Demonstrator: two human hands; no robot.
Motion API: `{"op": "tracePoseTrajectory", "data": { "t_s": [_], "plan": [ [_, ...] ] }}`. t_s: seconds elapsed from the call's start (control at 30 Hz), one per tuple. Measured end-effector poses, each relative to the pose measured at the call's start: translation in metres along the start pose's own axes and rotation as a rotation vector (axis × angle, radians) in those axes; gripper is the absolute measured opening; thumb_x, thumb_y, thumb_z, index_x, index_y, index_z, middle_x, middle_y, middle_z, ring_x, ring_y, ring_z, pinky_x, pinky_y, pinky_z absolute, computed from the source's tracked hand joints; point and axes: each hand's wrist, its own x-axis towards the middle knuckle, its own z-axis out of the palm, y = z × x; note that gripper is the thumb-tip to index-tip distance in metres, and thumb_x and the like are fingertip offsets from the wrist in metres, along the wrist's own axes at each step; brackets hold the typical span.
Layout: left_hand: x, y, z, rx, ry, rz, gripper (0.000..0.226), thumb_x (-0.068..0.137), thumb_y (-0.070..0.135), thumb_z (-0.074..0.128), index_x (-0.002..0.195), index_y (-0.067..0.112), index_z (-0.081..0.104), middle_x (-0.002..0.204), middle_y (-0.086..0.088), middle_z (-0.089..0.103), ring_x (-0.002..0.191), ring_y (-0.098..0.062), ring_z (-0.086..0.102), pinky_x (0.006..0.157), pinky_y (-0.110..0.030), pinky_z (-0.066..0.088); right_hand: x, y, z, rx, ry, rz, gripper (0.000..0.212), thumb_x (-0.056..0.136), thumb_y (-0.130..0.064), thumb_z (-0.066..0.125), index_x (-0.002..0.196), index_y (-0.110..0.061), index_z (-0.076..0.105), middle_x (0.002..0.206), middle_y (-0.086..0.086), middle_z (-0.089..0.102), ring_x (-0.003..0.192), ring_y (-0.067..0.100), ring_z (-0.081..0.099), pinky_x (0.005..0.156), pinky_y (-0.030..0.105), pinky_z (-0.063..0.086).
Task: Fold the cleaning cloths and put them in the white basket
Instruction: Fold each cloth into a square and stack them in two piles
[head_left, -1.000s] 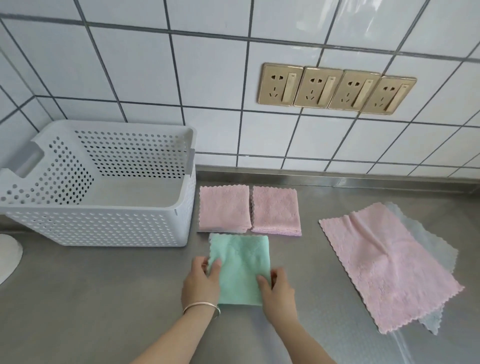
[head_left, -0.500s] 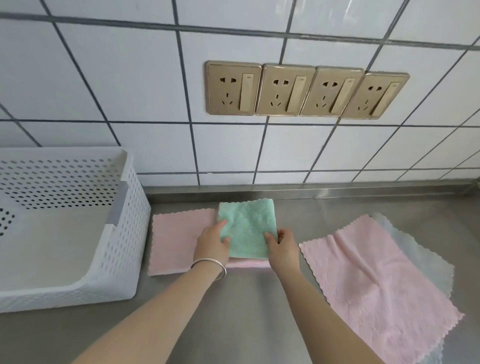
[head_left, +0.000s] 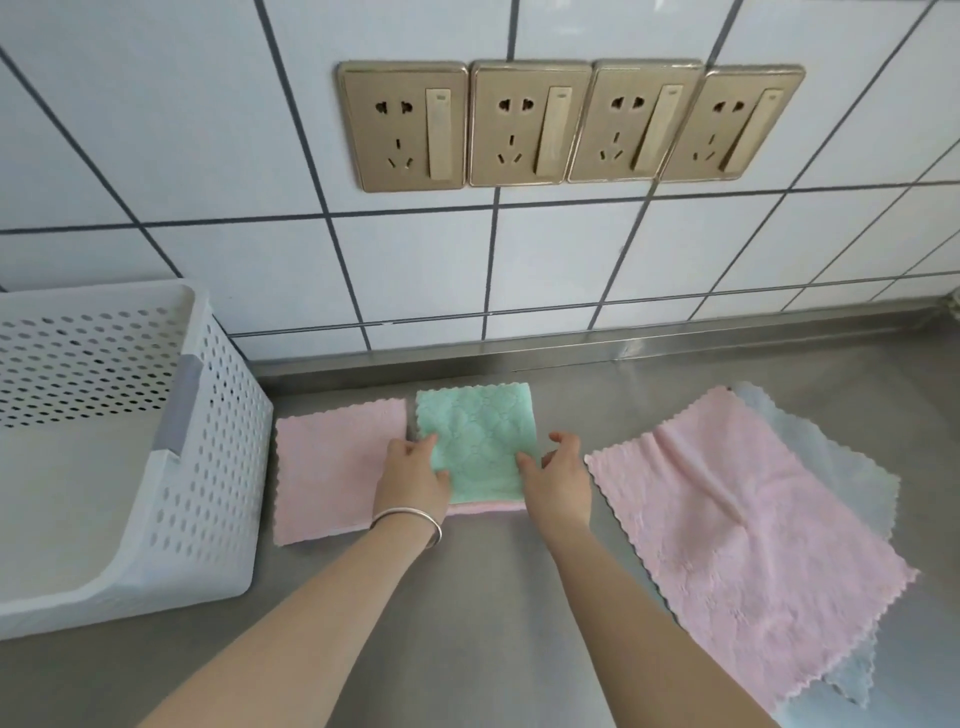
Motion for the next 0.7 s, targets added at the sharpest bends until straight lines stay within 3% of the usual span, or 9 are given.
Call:
{"op": "tracePoseTrajectory", "data": {
  "t_s": [0.1, 0.17, 0.27, 0.33, 0.4, 0.47, 0.53, 0.6, 0.7],
  "plan": [
    [-0.011, 0.002, -0.001, 0.111, 0.165, 0.072, 0.049, 0.08, 0.015, 0.059, 0.128, 0.018, 0.049, 0.128, -0.009, 0.038, 0.113, -0.029, 0.043, 0.093, -0.037, 0.043, -0.001, 0.024, -0.031, -0.004, 0.109, -0.043, 0.032, 0.086, -0.016, 0.052, 0.118, -0.016, 0.049, 0.099, 0.002, 0.057, 0.09, 0.022, 0.056, 0.072, 0.033, 0.044],
    [-0.019, 0.006, 0.002, 0.197, 0.293, 0.195, 0.048, 0.068, 0.01, 0.069, 0.115, 0.015, 0.058, 0.124, -0.014, 0.046, 0.109, -0.037, 0.045, 0.085, -0.043, 0.047, -0.013, 0.053, -0.051, -0.179, 0.178, -0.115, 0.022, 0.085, -0.012, 0.054, 0.106, -0.013, 0.058, 0.098, 0.004, 0.058, 0.092, 0.025, 0.056, 0.07, 0.035, 0.046],
    [-0.029, 0.022, 0.015, 0.228, 0.345, 0.411, 0.048, 0.057, 0.007, 0.075, 0.103, 0.014, 0.063, 0.118, -0.015, 0.051, 0.1, -0.041, 0.052, 0.081, -0.045, 0.05, -0.034, 0.102, -0.061, -0.474, 0.295, -0.185, 0.014, 0.064, -0.007, 0.069, 0.076, -0.011, 0.063, 0.074, 0.007, 0.061, 0.069, 0.032, 0.06, 0.053, 0.034, 0.045],
    [-0.041, 0.04, 0.03, 0.2, 0.274, 0.57, 0.048, 0.056, 0.007, 0.074, 0.101, 0.018, 0.06, 0.115, -0.01, 0.048, 0.097, -0.037, 0.056, 0.078, -0.042, 0.052, -0.044, 0.122, -0.068, -0.622, 0.263, -0.138, 0.013, 0.055, -0.009, 0.069, 0.065, -0.011, 0.061, 0.063, 0.005, 0.057, 0.056, 0.029, 0.057, 0.049, 0.03, 0.04],
    [-0.053, 0.054, 0.051, 0.152, 0.146, 0.712, 0.05, 0.055, 0.008, 0.074, 0.1, 0.022, 0.056, 0.108, -0.007, 0.054, 0.09, -0.029, 0.062, 0.07, -0.035, 0.055, -0.048, 0.127, -0.075, -0.719, 0.263, -0.163, 0.008, 0.059, -0.01, 0.053, 0.062, -0.009, 0.06, 0.06, 0.006, 0.053, 0.052, 0.028, 0.053, 0.048, 0.028, 0.032],
    [-0.065, 0.07, 0.072, 0.173, 0.013, 0.811, 0.05, 0.058, 0.013, 0.072, 0.103, 0.025, 0.054, 0.104, -0.003, 0.06, 0.086, -0.023, 0.065, 0.067, -0.032, 0.057, -0.047, 0.13, -0.082, -0.764, 0.208, -0.152, 0.01, 0.052, -0.007, 0.066, 0.059, -0.008, 0.059, 0.057, 0.008, 0.052, 0.047, 0.027, 0.05, 0.048, 0.029, 0.026],
    [-0.069, 0.084, 0.088, 0.299, -0.112, 0.868, 0.051, 0.068, 0.016, 0.063, 0.117, 0.023, 0.053, 0.117, -0.001, 0.057, 0.102, -0.025, 0.061, 0.081, -0.035, 0.054, -0.046, 0.127, -0.086, -0.793, 0.12, -0.136, 0.024, 0.04, -0.001, 0.074, 0.056, -0.008, 0.058, 0.054, 0.009, 0.051, 0.044, 0.026, 0.049, 0.043, 0.03, 0.031],
    [-0.071, 0.099, 0.104, 0.46, -0.18, 0.889, 0.055, 0.073, 0.019, 0.06, 0.127, 0.02, 0.048, 0.132, 0.004, 0.048, 0.122, -0.023, 0.045, 0.099, -0.033, 0.043, -0.041, 0.13, -0.093, -0.819, 0.152, -0.15, 0.005, 0.054, -0.005, 0.061, 0.055, -0.008, 0.057, 0.051, 0.008, 0.051, 0.041, 0.024, 0.049, 0.04, 0.031, 0.036],
    [-0.072, 0.111, 0.124, 0.567, -0.186, 0.992, 0.061, 0.036, 0.029, 0.078, 0.096, 0.028, 0.069, 0.104, 0.014, 0.066, 0.104, -0.011, 0.047, 0.085, -0.022, 0.05, -0.033, 0.14, -0.098, -0.752, 0.171, -0.167, 0.026, 0.067, -0.008, 0.032, 0.058, -0.01, 0.056, 0.05, 0.005, 0.051, 0.041, 0.022, 0.05, 0.04, 0.03, 0.038]
  ]
}}
